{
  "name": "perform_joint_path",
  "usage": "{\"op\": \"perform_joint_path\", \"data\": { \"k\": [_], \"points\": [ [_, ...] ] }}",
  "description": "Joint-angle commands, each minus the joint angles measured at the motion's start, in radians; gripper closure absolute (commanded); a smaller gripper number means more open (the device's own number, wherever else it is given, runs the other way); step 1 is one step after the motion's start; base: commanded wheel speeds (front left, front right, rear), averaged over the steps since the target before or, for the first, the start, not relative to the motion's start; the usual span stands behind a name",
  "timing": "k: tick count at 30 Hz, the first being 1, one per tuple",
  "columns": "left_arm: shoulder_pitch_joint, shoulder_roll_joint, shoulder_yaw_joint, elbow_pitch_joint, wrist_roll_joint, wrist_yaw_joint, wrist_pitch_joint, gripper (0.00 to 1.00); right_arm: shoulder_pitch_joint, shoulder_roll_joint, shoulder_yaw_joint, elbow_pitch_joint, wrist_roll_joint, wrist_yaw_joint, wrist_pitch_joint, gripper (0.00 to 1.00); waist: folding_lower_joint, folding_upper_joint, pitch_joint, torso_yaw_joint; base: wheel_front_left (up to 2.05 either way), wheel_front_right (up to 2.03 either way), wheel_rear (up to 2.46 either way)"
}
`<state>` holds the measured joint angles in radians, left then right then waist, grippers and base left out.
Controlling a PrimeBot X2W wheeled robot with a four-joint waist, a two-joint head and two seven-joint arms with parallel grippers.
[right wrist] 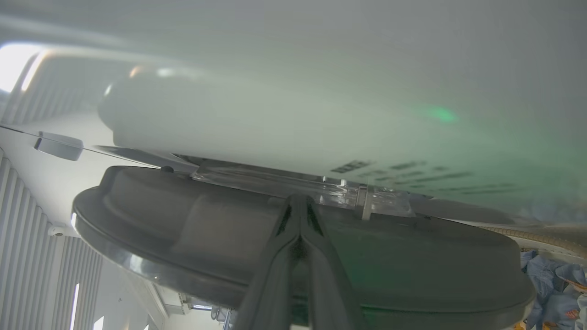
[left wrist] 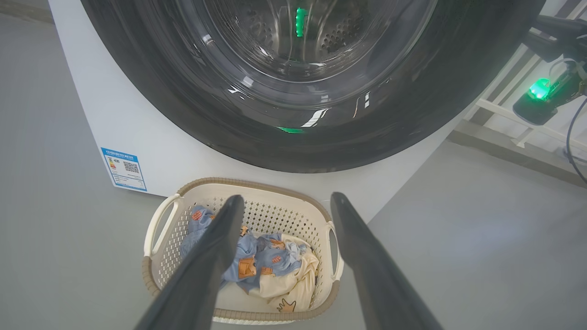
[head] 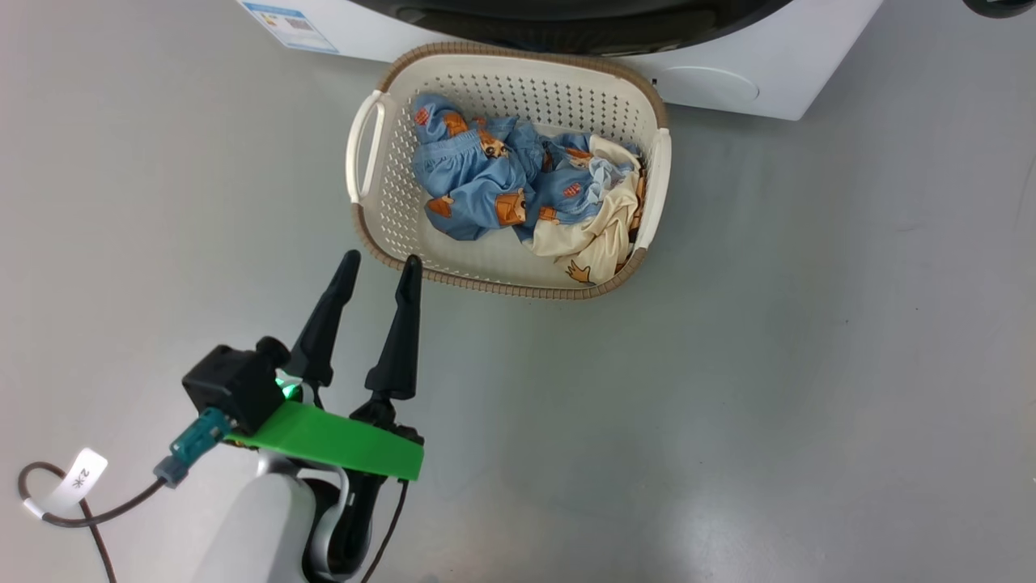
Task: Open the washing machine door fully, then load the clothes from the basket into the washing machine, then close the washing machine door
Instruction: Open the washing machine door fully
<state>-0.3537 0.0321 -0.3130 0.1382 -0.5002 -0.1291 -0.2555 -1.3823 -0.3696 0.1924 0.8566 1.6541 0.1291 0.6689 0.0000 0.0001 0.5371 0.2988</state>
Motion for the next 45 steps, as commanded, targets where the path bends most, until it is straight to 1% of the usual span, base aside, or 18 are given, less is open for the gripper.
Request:
{"op": "perform_joint_path", "data": {
  "k": [1,7,14,26,37,45],
  "points": [
    [-0.016,0.018,0.028,-0.027,-0.006,-0.002,-0.006,0.00,-0.026,0.025,0.012,-0.022,-0.015,0.002,0.011,1.00,0.0000,-0.0001,0.003,0.000,0.00,0.00,0.00],
    [-0.016,0.018,0.027,-0.025,-0.009,-0.002,-0.006,0.00,-0.008,0.038,0.030,-0.043,-0.031,0.002,0.027,1.00,0.0000,-0.0001,-0.003,-0.001,0.00,0.00,0.00],
    [-0.005,0.018,0.022,-0.017,-0.007,-0.002,-0.006,0.00,0.051,0.049,0.040,-0.068,-0.035,0.002,0.047,1.00,0.0000,-0.0001,-0.038,-0.006,0.00,0.00,0.00],
    [0.043,0.018,0.015,0.012,0.026,-0.002,-0.006,0.00,0.218,0.073,0.053,-0.122,-0.030,0.002,0.079,1.00,0.0000,-0.0001,-0.147,-0.017,0.00,0.00,0.00],
    [0.110,0.018,0.029,0.034,0.052,-0.002,-0.006,0.00,0.375,0.113,0.073,-0.203,-0.022,0.002,0.118,1.00,0.0000,-0.0001,-0.243,-0.021,0.00,0.00,0.00],
    [0.137,0.018,0.032,0.033,0.057,-0.002,-0.006,0.00,0.447,0.134,0.072,-0.242,-0.017,0.002,0.127,1.00,0.0000,-0.0001,-0.279,-0.013,0.00,0.00,0.00]
  ]
}}
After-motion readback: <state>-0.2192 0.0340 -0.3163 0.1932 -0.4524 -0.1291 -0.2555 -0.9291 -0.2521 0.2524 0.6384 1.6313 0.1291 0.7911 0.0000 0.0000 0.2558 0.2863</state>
